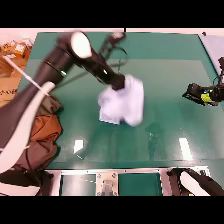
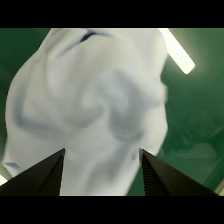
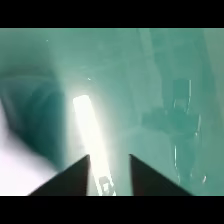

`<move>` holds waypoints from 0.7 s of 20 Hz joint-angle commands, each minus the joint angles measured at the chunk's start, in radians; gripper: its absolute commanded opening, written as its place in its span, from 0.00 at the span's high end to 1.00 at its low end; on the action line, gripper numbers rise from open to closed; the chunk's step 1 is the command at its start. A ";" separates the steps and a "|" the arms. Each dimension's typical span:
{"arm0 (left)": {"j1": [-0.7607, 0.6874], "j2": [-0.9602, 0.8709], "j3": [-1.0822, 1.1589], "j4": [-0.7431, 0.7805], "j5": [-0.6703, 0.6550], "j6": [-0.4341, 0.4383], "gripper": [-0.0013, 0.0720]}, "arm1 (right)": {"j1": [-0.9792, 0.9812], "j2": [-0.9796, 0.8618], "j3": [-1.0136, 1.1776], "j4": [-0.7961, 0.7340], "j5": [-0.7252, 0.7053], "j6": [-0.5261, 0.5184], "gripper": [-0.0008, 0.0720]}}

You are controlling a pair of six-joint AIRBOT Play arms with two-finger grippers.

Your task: Fold the shirts.

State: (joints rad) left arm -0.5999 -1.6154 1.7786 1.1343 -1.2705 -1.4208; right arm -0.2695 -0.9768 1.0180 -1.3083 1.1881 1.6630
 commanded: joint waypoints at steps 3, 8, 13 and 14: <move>0.041 -0.018 -0.043 -0.088 -0.135 -0.021 0.24 | -0.012 0.000 -0.009 0.000 0.109 0.000 0.40; 0.196 0.010 -0.050 -0.088 -0.365 -0.038 0.24 | -0.012 0.029 -0.224 0.014 0.151 -0.007 0.40; 0.197 0.025 -0.359 -0.192 -0.261 0.001 0.24 | -0.010 0.035 -0.520 0.214 0.048 -0.080 0.40; 0.197 0.025 -0.433 -0.234 -0.221 0.021 0.24 | -0.010 0.035 -0.564 0.225 0.021 -0.080 0.40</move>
State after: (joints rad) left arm -0.4110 -1.5959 1.5070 0.9970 -1.5536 -1.4368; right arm -0.2810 -0.9443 0.5900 -1.1748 1.2720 1.6115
